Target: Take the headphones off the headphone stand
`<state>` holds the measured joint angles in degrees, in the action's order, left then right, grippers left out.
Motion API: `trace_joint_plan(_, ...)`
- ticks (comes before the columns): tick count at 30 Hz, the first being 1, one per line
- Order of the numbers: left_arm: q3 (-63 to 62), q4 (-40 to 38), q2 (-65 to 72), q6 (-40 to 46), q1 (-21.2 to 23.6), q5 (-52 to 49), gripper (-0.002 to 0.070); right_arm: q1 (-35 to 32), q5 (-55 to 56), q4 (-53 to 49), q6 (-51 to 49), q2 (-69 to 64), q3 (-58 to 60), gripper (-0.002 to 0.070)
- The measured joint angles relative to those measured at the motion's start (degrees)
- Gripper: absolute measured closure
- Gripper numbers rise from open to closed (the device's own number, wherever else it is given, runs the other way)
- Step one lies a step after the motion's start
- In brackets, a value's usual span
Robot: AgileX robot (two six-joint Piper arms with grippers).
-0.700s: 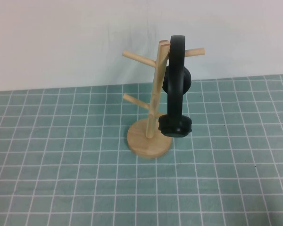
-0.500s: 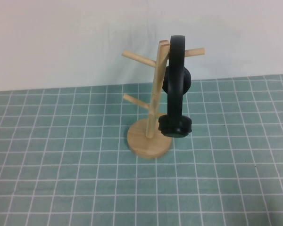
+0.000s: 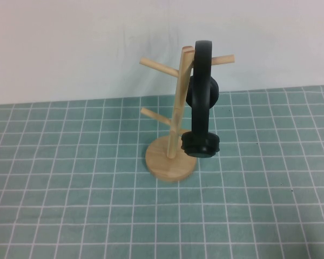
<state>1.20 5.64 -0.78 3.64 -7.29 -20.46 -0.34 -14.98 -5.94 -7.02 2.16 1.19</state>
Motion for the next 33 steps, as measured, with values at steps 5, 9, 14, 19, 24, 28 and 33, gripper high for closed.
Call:
trace_joint_plan(5,0.00,0.00,0.00,0.00,0.00,0.00,0.0682,0.00,7.68,0.00,0.00,0.00,0.00,0.0682)
trace_joint_plan(9,0.00,0.00,0.00,0.00,0.00,0.00,0.0682,0.00,20.28,0.00,-0.09,0.00,0.00,0.0682)
trace_joint_plan(14,0.00,0.00,0.00,0.00,0.00,0.00,0.0682,0.00,41.16,0.00,-0.56,0.00,0.00,0.0682)
trace_joint_plan(19,0.00,0.00,0.00,0.00,0.00,0.00,0.0682,0.00,50.00,1.21,-0.56,0.00,-0.28,0.0682)
trace_joint_plan(24,0.00,0.00,0.00,0.00,0.00,0.00,0.0682,0.00,70.84,3.61,-10.44,0.00,-0.81,0.0682)
trace_joint_plan(28,0.00,0.00,0.00,0.00,0.00,0.00,0.0682,0.00,68.74,2.21,-17.99,0.00,-7.26,0.0682)
trace_joint_plan(33,0.00,0.00,0.00,0.00,0.00,0.00,0.0682,0.00,44.25,-7.71,-26.25,-2.16,-25.18,0.0682)
